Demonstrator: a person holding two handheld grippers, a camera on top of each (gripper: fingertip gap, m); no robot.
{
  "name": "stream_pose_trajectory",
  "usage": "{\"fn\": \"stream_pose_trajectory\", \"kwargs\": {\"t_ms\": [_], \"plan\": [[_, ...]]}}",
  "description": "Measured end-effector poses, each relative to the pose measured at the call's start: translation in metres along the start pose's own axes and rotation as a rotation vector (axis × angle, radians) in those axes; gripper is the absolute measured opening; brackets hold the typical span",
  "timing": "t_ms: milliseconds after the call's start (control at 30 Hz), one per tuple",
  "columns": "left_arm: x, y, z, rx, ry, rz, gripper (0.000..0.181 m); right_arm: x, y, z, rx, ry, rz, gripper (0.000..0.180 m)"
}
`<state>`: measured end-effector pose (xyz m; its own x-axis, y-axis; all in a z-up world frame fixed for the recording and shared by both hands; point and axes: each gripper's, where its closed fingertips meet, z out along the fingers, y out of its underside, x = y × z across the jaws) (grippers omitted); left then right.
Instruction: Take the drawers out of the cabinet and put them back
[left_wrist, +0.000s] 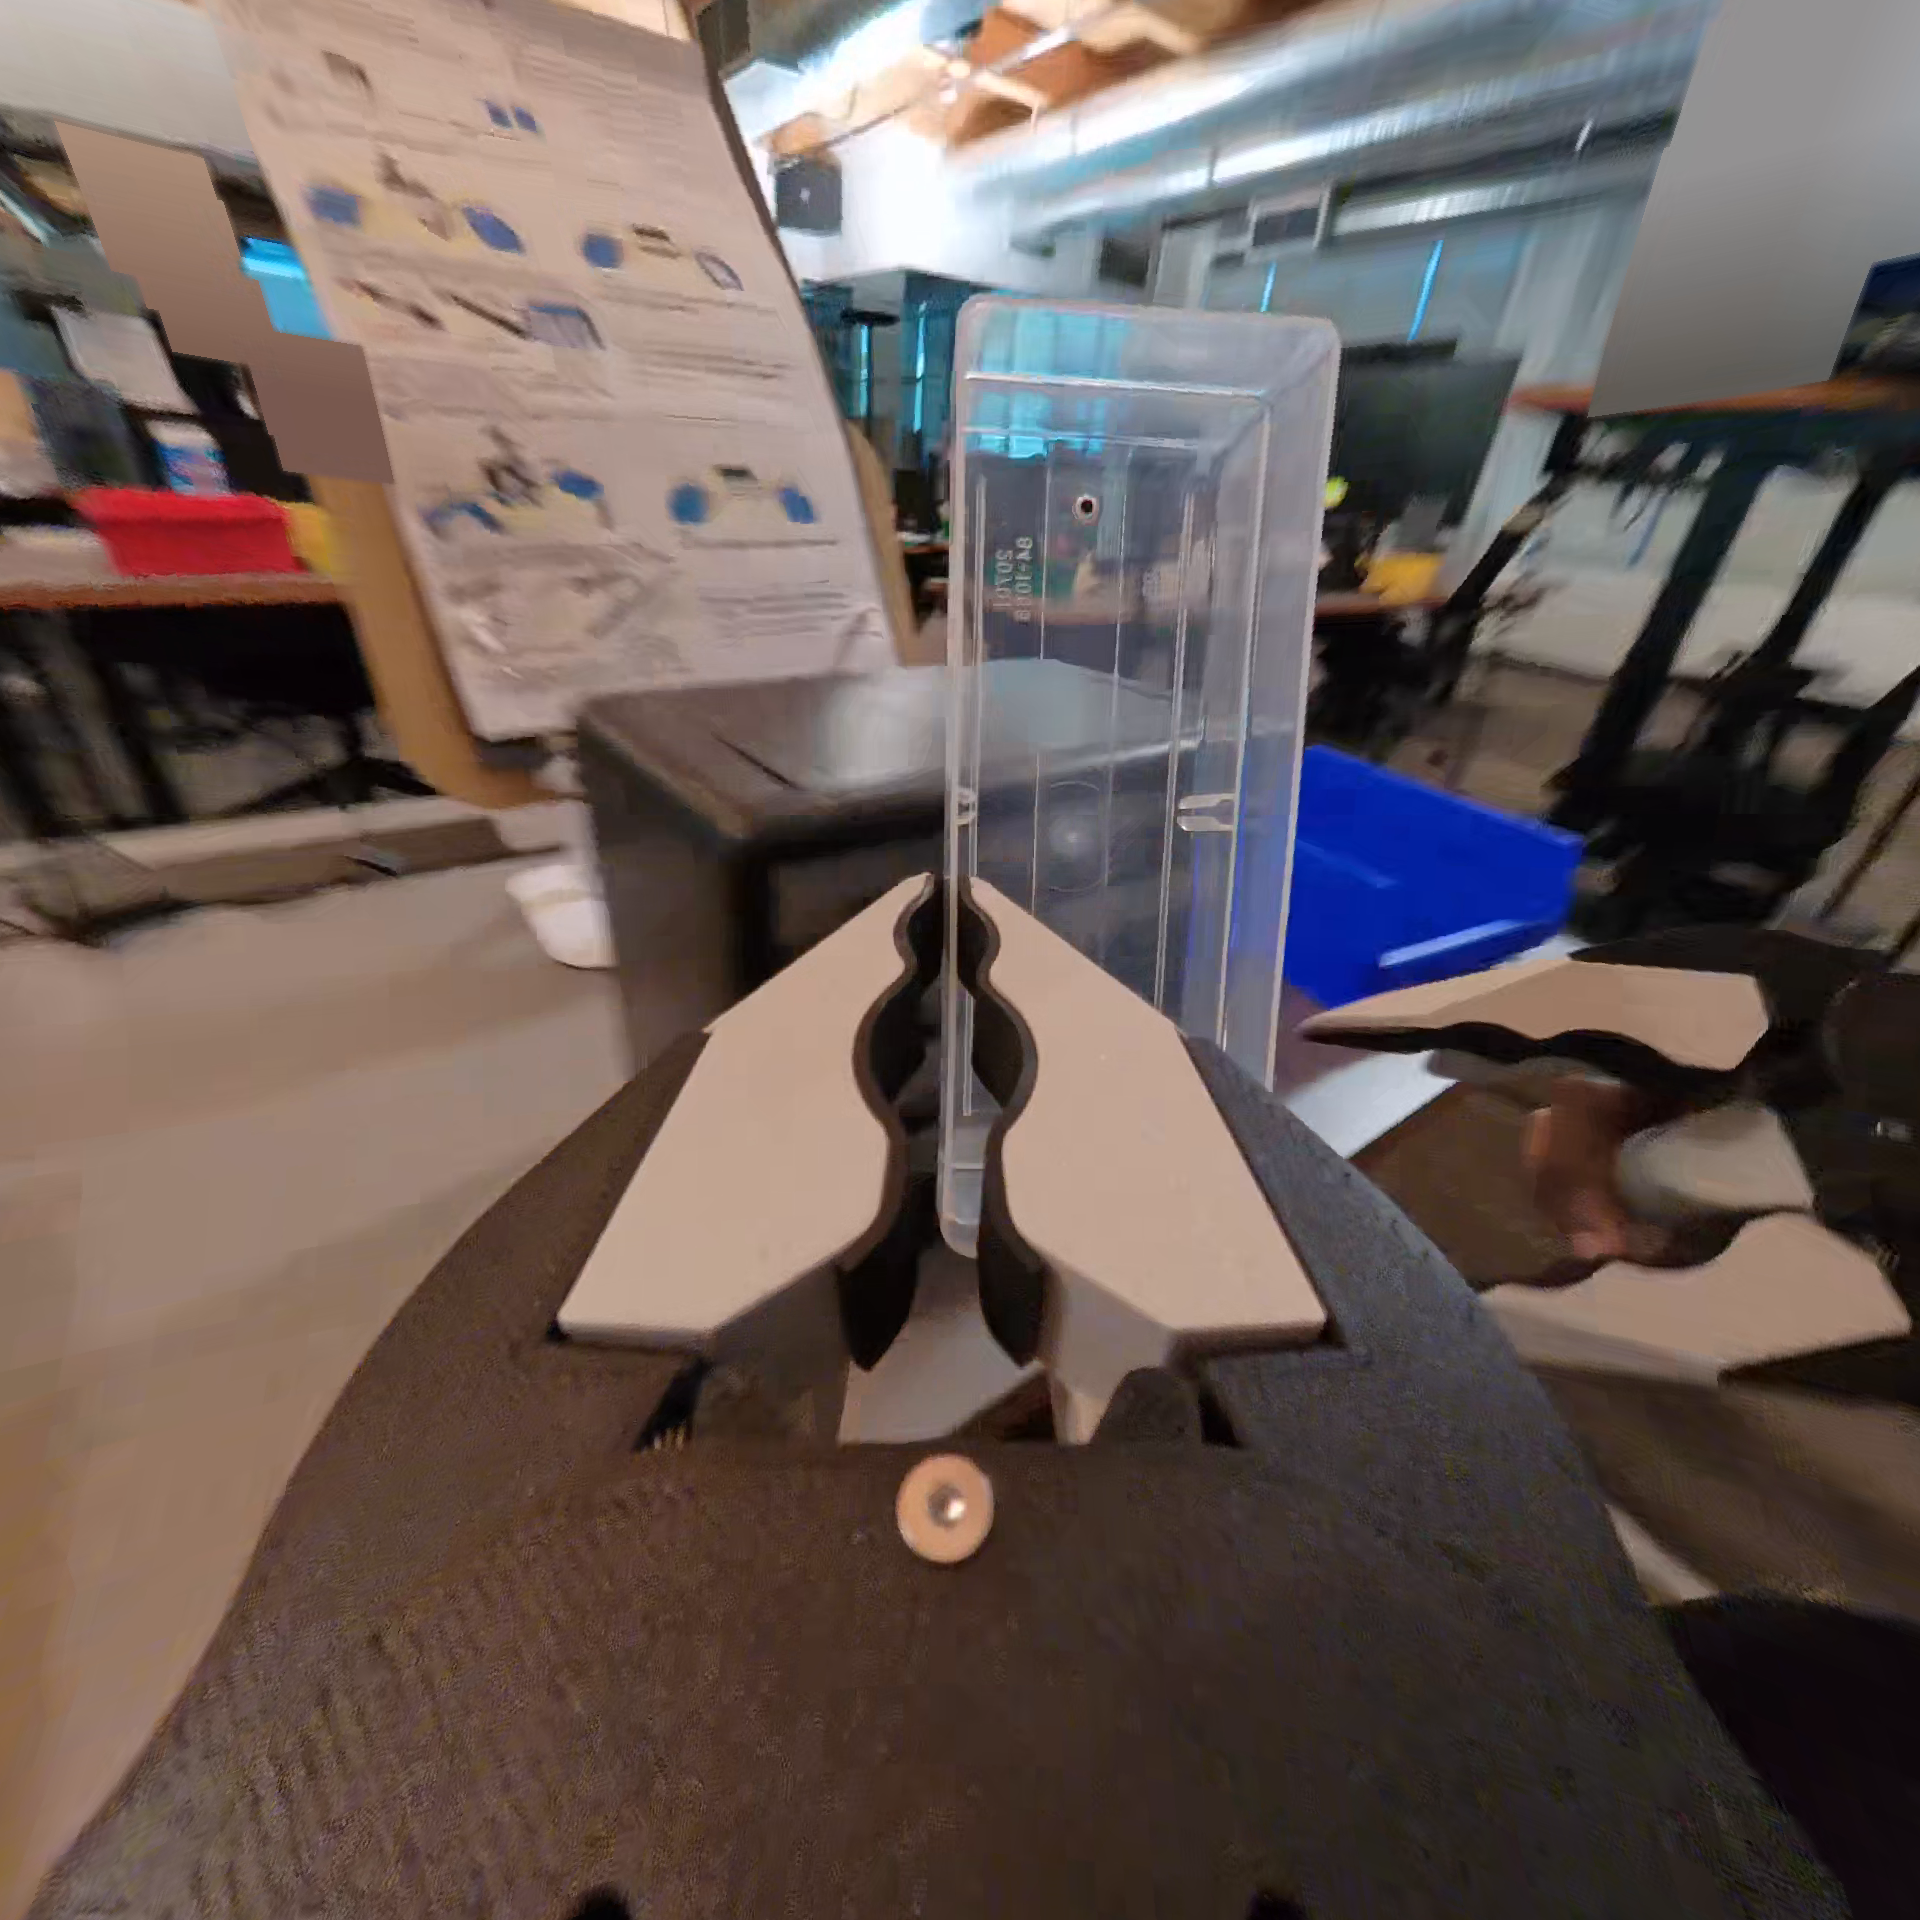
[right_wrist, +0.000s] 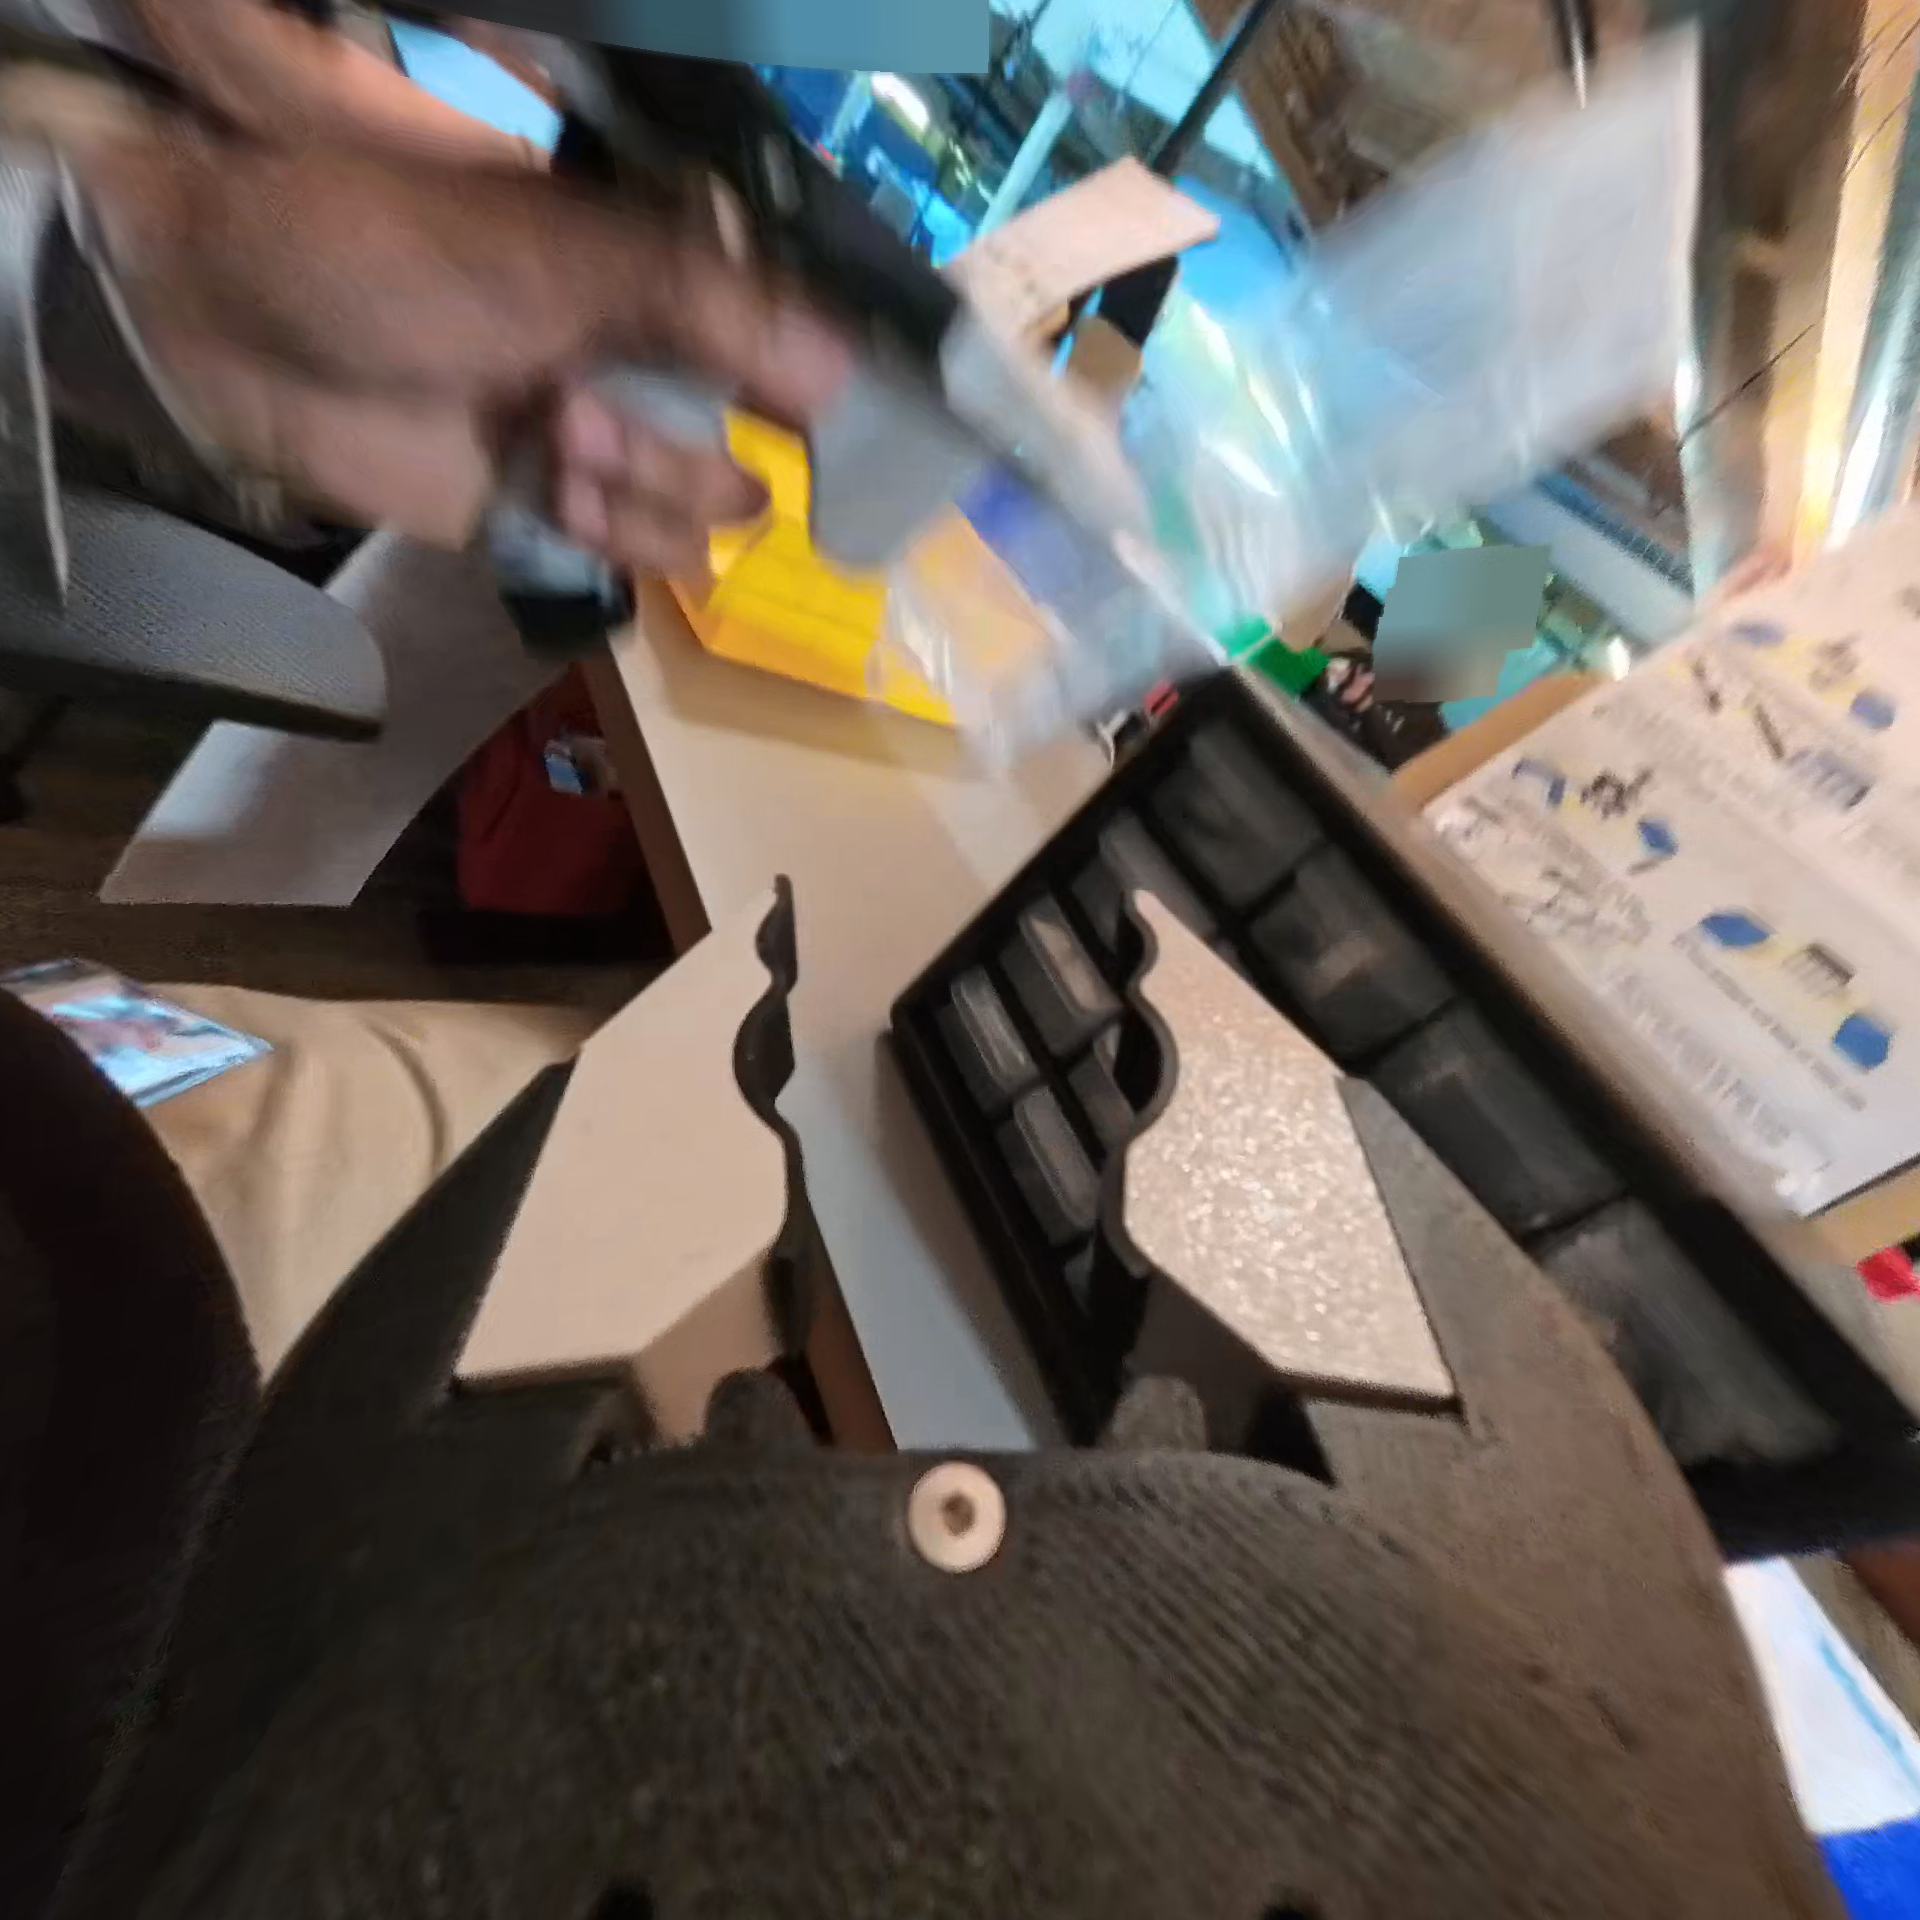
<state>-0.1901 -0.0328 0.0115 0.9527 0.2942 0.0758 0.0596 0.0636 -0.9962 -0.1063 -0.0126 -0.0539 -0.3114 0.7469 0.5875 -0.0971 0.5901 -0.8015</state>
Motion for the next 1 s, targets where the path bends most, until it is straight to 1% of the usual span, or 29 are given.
{"fn": "stream_pose_trajectory", "kwargs": {"t_ms": [67,133,200,300,400,500,567,667,700,733,767,800,833,900,967,1000], "plan": [[0.027,0.027,0.011,0.015,0.006,-0.079,0.0,-0.014,-0.021,-0.005,0.035,-0.008,-0.062,0.06],[0.043,0.056,0.02,-0.052,0.0,-0.091,0.0,-0.022,-0.021,-0.007,0.001,-0.002,-0.13,0.056],[0.045,0.071,0.026,-0.084,-0.029,-0.131,0.0,-0.025,0.0,-0.003,-0.113,0.016,-0.218,0.053],[0.049,0.092,0.036,-0.156,-0.046,-0.215,0.0,-0.029,0.034,0.005,-0.277,0.034,-0.362,0.056],[0.05,0.105,0.039,-0.189,-0.064,-0.224,0.0,-0.036,0.065,0.011,-0.421,0.029,-0.463,0.057],[0.053,0.116,0.042,-0.228,-0.052,-0.242,0.0,-0.035,0.086,0.011,-0.524,0.055,-0.646,0.041],[0.054,0.123,0.042,-0.244,-0.046,-0.254,0.0,-0.042,0.091,0.01,-0.542,0.019,-0.683,0.03],[0.052,0.132,0.042,-0.271,-0.015,-0.266,0.002,-0.046,0.096,0.01,-0.544,-0.04,-0.619,0.014],[0.053,0.134,0.042,-0.278,0.015,-0.271,0.006,-0.047,0.097,0.009,-0.534,-0.068,-0.583,0.013],[0.055,0.134,0.042,-0.282,0.058,-0.276,0.025,-0.049,0.097,0.007,-0.521,-0.107,-0.536,0.013],[0.058,0.133,0.041,-0.278,0.106,-0.285,0.05,-0.051,0.097,0.004,-0.504,-0.154,-0.482,0.013],[0.059,0.13,0.04,-0.266,0.138,-0.304,0.066,-0.053,0.096,0.001,-0.483,-0.197,-0.426,0.013],[0.058,0.127,0.04,-0.251,0.147,-0.323,0.076,-0.053,0.094,-0.003,-0.463,-0.236,-0.374,0.013],[0.055,0.119,0.038,-0.215,0.161,-0.328,0.085,-0.048,0.093,-0.013,-0.436,-0.304,-0.271,0.013],[0.054,0.111,0.037,-0.178,0.166,-0.308,0.087,-0.04,0.093,-0.025,-0.423,-0.378,-0.13,0.013],[0.055,0.108,0.036,-0.163,0.167,-0.289,0.087,-0.039,0.092,-0.034,-0.418,-0.442,-0.045,0.012]]}}
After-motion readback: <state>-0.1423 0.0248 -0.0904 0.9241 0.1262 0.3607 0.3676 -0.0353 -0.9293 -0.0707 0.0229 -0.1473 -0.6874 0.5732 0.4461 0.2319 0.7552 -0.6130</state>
